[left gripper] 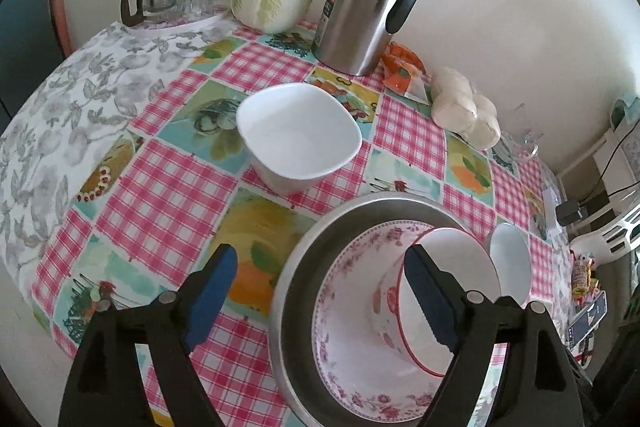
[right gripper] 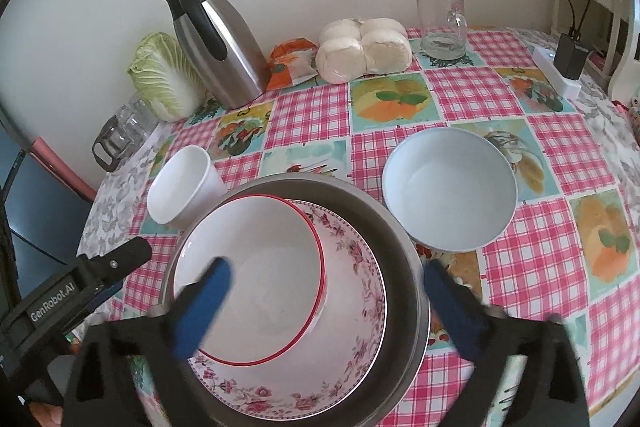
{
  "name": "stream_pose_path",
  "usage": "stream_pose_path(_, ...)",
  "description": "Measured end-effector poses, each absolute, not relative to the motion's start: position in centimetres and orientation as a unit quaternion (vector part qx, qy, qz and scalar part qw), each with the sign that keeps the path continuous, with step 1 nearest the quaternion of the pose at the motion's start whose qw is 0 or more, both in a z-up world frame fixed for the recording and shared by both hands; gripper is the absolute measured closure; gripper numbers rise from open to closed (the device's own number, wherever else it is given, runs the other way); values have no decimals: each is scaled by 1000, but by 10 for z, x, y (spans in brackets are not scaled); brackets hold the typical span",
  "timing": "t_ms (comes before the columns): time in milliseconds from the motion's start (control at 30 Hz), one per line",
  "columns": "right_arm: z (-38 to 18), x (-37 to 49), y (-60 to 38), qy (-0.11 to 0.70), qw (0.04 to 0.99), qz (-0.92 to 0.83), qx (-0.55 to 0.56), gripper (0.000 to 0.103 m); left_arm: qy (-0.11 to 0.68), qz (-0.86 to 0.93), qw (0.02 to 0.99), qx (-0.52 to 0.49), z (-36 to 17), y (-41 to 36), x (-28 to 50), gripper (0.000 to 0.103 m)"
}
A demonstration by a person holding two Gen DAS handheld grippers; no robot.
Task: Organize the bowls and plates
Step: 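Open both grippers and release the red-rim bowl, then move both grippers to the rim of the square white bowl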
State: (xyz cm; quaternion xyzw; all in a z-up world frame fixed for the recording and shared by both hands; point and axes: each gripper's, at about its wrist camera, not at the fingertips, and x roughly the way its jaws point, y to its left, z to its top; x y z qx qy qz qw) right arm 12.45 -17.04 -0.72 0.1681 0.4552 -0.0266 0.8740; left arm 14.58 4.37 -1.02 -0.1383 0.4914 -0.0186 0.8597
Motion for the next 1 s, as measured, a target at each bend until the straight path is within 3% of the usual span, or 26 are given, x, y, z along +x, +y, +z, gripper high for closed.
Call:
stream_pose_path(167,-6,124,-171,450,877,-26,168,0,484,-11,864,-141,-11,50,146,9)
stream_pose_path(1000,2,124,-156,434,888,-24,152,0,433,-12,890,-142,-1,82,161,8)
